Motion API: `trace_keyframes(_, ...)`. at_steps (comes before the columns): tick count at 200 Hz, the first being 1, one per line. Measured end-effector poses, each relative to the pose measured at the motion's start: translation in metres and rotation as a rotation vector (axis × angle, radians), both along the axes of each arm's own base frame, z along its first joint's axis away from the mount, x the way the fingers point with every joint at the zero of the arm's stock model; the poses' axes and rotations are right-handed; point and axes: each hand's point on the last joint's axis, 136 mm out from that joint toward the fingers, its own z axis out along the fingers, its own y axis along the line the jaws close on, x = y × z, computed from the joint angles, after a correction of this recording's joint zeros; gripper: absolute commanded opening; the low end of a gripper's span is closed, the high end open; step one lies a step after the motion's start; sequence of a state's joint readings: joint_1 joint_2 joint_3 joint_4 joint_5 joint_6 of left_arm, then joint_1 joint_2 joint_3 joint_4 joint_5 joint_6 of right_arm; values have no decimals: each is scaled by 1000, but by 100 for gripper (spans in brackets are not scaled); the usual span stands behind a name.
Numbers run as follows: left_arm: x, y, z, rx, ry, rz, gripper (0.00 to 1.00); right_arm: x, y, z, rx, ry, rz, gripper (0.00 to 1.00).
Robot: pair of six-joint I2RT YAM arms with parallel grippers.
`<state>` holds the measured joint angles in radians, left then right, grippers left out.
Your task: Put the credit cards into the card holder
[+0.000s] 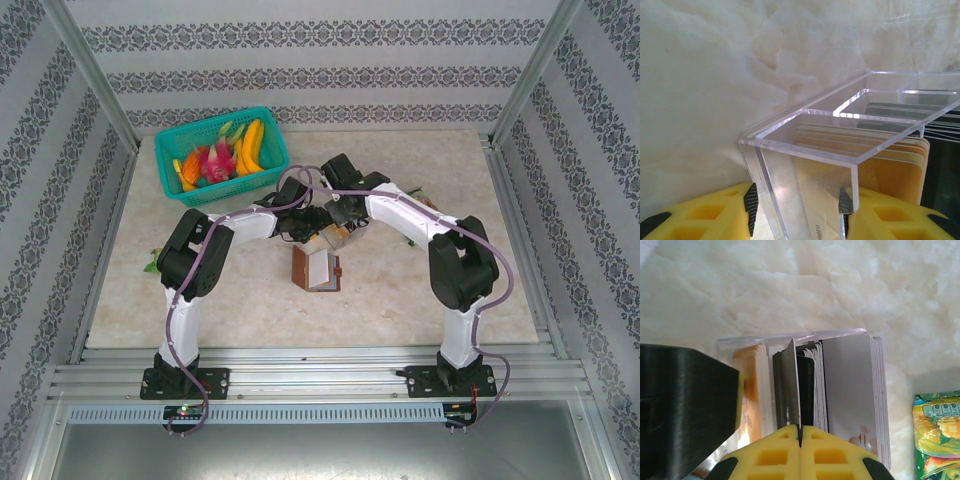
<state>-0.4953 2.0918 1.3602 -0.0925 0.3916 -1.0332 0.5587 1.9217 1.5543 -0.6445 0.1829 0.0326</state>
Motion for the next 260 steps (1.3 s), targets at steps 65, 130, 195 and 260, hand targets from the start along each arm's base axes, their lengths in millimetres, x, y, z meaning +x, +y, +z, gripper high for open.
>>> trace_keyframes(65, -6, 4, 12, 5, -28, -17, 53, -15, -10, 46, 193, -22, -96, 0)
trace_keyframes(130, -16, 8, 49, -26, -119, -44, 61, -43, -31, 58, 454, 16, -271, 0)
trace_keyframes(195, -28, 9, 107, -215, -276, -72, 69, -63, -17, 81, 830, 58, -307, 0)
trace_keyframes(260, -44, 2, 164, -458, -397, -152, 73, -79, -2, 90, 1101, 154, -328, 0)
